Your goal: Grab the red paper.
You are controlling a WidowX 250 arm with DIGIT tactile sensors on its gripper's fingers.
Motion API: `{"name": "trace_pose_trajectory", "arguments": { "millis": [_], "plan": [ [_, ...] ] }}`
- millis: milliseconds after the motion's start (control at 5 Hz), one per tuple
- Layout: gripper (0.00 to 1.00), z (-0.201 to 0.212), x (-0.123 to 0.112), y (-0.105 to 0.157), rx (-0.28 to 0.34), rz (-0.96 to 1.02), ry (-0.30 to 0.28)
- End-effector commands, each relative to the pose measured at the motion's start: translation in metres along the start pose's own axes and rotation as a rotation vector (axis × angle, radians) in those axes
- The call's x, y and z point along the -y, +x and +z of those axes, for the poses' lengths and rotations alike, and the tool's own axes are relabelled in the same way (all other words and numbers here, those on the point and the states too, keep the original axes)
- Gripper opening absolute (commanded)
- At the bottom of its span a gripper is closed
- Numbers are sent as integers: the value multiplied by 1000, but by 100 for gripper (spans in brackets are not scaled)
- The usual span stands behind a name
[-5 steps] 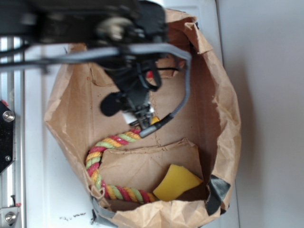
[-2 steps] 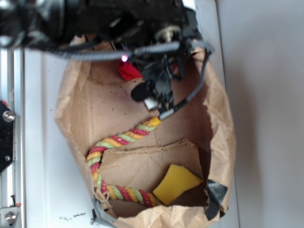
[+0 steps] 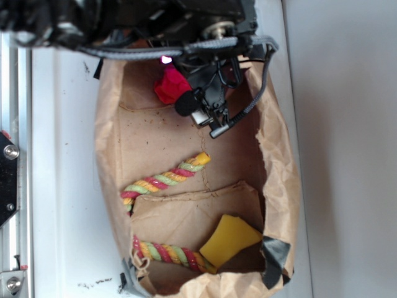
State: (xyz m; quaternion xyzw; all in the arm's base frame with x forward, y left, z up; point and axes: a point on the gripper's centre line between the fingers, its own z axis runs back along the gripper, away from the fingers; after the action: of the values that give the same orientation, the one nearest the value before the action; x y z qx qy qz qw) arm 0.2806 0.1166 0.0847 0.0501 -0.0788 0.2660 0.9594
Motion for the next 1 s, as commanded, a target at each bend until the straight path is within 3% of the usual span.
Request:
{"name": "trace_pose_trajectory", "arguments": {
  "millis": [0, 400, 800],
  "plan": [
    [100, 3, -18, 16, 51, 23, 29],
    [100, -17, -4, 19, 29, -15, 19],
    [100, -28, 4, 13, -24, -109, 79]
  ]
}}
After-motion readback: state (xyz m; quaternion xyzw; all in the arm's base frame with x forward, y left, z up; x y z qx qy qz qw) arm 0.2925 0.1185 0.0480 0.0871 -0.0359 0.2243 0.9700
